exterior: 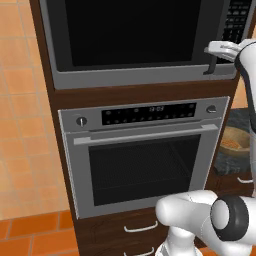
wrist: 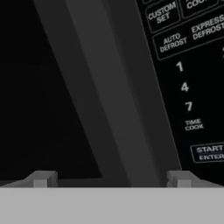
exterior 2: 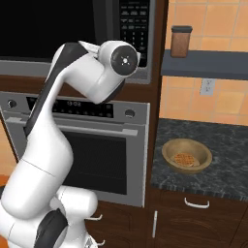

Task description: Open the microwave, place the bowl with waffle inside the microwave, then close the microwave door and turn it on.

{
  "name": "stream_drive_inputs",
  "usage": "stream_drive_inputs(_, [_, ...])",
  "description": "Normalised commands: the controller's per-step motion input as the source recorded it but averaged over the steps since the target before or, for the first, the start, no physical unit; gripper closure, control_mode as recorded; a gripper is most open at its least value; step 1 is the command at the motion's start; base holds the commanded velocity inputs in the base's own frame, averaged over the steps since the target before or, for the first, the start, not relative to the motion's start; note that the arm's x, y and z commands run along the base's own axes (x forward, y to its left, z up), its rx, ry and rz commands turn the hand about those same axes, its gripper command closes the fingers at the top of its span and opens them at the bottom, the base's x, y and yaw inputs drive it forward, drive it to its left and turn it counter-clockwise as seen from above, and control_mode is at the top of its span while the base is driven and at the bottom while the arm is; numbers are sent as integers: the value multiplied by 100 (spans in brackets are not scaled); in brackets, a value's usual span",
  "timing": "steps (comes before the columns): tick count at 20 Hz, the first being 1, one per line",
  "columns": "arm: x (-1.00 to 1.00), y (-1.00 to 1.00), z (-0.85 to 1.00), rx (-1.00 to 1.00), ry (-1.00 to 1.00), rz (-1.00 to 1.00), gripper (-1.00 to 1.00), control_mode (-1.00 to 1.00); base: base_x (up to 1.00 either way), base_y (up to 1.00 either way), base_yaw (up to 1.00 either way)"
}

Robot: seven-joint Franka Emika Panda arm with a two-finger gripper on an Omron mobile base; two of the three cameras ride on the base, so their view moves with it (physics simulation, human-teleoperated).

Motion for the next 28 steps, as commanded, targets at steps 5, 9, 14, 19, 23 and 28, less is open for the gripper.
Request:
stream_drive_inputs(5, [84, 4, 0, 1, 0, -1, -100, -100, 0, 0, 0])
stream_drive_inputs(9, [64, 0, -9, 4, 1, 0, 100, -100, 0, 0, 0])
stream_drive_inputs(14, [27, 8, -28, 0, 11, 0, 100, -100, 0, 0, 0])
stream_drive_inputs(19, [-22, 0, -6, -1, 4, 0, 100, -100, 0, 0, 0])
stream_drive_inputs(23, [-96, 1, -7, -8, 0, -11, 100, -100, 0, 0, 0])
stream_drive_inputs(28, [-100, 0, -1, -16, 0, -30, 100, -100, 0, 0, 0])
